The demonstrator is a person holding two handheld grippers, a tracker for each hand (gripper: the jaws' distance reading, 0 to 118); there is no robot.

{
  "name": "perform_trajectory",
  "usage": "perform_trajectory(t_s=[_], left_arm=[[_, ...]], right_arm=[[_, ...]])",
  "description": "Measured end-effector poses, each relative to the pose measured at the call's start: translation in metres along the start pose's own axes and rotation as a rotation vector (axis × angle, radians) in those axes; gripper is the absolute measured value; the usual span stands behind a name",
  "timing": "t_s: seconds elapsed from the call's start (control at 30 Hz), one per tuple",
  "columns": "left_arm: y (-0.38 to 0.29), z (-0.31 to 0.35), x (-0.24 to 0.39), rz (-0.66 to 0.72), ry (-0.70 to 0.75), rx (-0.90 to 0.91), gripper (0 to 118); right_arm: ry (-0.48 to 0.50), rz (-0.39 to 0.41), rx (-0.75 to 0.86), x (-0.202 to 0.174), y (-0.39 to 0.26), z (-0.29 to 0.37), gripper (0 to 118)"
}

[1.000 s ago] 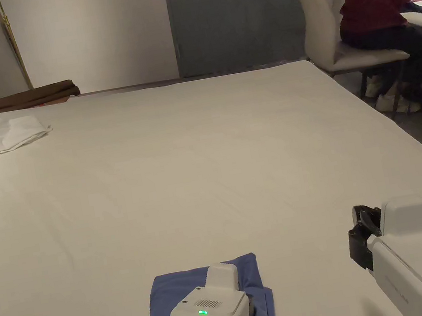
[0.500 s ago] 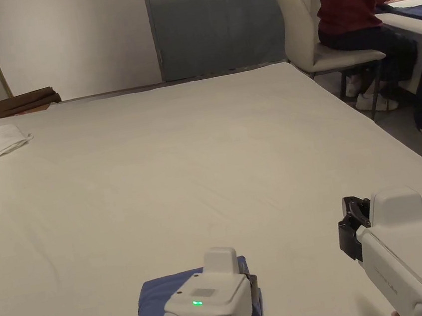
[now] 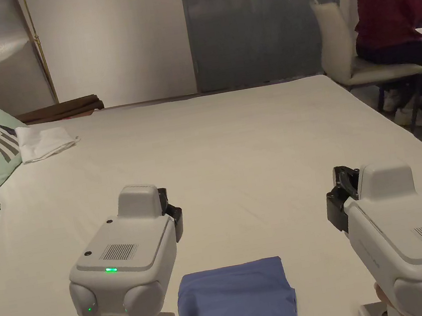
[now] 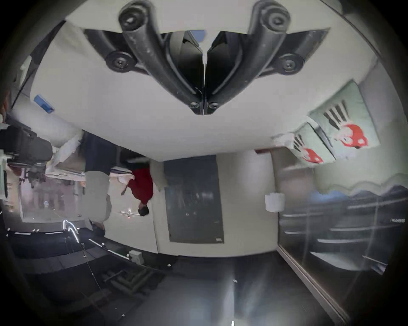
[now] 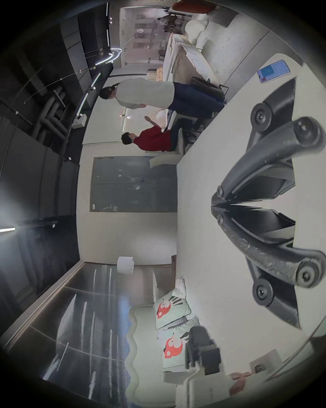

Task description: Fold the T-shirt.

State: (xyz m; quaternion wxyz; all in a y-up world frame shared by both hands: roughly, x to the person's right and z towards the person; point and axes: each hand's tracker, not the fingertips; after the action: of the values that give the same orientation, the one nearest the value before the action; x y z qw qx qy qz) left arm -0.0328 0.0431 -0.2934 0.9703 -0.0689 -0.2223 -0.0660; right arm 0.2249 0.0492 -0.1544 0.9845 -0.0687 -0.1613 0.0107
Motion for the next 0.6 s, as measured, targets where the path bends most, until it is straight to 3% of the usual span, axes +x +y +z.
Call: perform_trajectory(t_s=[0.3,0.6], left_arm=[[0.008,0.029,-0.066,0.052,0.13,0.07,0],[0.002,0.033,-0.079,0.074,0.163,0.057,0]], right_arm=[[0.029,0.005,0.038,-0.02,0.008,0.0,0],[0.058,0.009,0.023,-0.028,0.006,-0.004,0]])
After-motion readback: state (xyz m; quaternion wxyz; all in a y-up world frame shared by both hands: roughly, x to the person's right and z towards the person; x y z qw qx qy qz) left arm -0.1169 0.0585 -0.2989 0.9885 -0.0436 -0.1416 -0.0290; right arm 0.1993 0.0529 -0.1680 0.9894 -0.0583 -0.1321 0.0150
